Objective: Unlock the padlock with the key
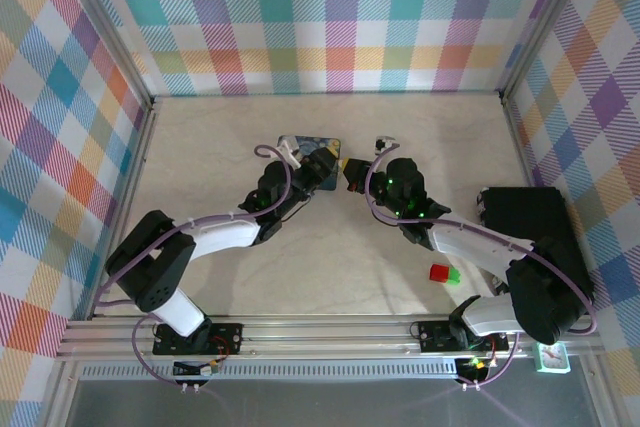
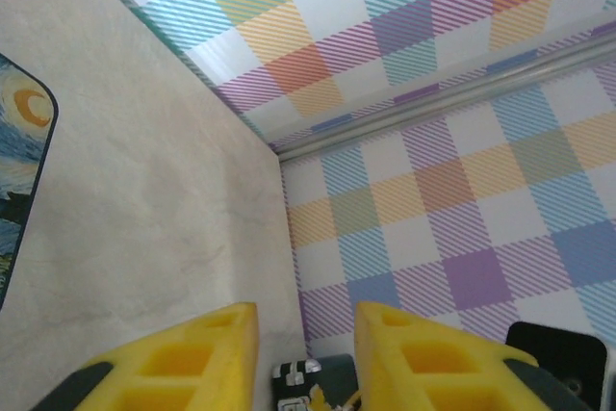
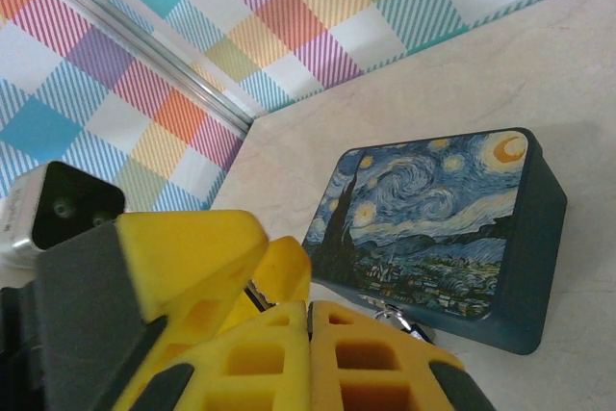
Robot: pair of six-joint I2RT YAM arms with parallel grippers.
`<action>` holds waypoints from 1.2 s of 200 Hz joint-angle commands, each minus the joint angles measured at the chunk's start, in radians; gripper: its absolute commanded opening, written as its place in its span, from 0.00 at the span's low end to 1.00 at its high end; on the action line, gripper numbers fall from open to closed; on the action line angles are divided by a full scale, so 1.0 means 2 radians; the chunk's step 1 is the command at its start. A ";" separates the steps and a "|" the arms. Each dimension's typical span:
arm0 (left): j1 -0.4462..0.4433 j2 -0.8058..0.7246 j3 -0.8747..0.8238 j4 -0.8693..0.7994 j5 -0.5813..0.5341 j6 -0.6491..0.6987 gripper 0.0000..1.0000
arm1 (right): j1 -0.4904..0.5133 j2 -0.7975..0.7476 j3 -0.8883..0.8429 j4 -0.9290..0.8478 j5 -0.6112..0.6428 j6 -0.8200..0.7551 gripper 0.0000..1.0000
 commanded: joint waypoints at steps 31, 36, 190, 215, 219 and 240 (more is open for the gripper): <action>-0.002 0.007 0.013 0.033 0.006 0.009 0.00 | -0.002 -0.009 0.015 -0.002 -0.031 0.011 0.03; -0.001 0.005 0.013 0.032 0.008 0.014 0.00 | -0.008 -0.011 0.018 -0.006 -0.044 0.011 0.10; 0.052 -0.002 0.007 0.113 0.206 0.071 0.00 | -0.119 0.065 0.034 0.142 -0.423 0.033 0.42; 0.052 -0.008 0.007 0.113 0.201 0.071 0.00 | -0.119 0.060 0.028 0.134 -0.417 0.029 0.42; 0.052 -0.010 0.006 0.113 0.200 0.071 0.00 | -0.119 0.060 0.026 0.136 -0.417 0.031 0.42; 0.052 -0.011 0.006 0.113 0.197 0.071 0.00 | -0.119 0.064 0.021 0.154 -0.422 0.046 0.34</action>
